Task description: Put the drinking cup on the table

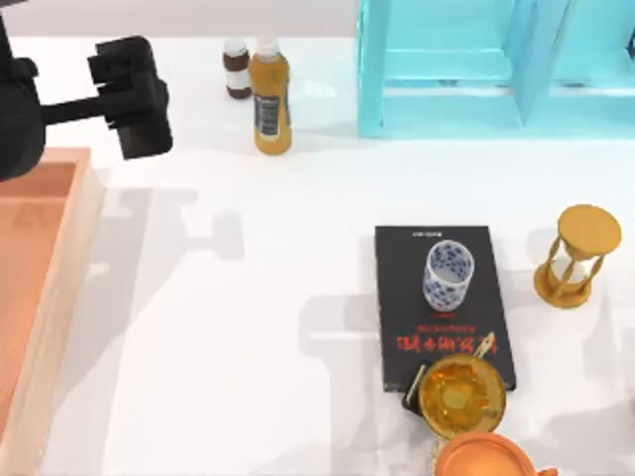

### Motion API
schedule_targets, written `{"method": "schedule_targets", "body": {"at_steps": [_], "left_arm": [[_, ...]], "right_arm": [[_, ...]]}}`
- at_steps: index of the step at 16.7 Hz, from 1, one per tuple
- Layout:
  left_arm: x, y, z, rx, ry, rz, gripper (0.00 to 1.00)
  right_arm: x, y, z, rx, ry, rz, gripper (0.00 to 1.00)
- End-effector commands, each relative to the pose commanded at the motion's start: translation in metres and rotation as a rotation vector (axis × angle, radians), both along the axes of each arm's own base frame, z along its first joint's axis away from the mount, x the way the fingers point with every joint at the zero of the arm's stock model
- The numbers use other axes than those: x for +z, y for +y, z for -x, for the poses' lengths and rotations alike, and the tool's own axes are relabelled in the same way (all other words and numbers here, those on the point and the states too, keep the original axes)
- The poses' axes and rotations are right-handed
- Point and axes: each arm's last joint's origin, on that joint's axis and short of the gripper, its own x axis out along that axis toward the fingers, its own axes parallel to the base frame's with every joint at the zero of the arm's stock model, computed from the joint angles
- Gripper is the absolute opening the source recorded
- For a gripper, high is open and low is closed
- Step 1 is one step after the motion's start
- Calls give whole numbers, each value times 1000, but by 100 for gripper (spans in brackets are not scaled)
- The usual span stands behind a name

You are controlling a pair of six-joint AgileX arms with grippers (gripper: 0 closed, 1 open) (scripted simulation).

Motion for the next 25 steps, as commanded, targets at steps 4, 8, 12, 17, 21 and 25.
{"method": "schedule_targets", "body": {"at_steps": [4,8,12,17,21,25], "left_arm": [[25,-77,-53,-31,232,-23,100],[13,-169,-87,-31,415,-104,100],[-25,-250,-93,-12,533,-214,100],[-77,-311,-79,17,601,-334,100],[-90,-323,-74,25,612,-365,100],[-92,-322,-76,28,614,-365,100]], "right_arm": [[0,0,0,0,0,0,100],[0,0,0,0,0,0,100],[0,0,0,0,0,0,100],[0,0,0,0,0,0,100],[0,0,0,0,0,0,100],[0,0,0,0,0,0,100]]}}
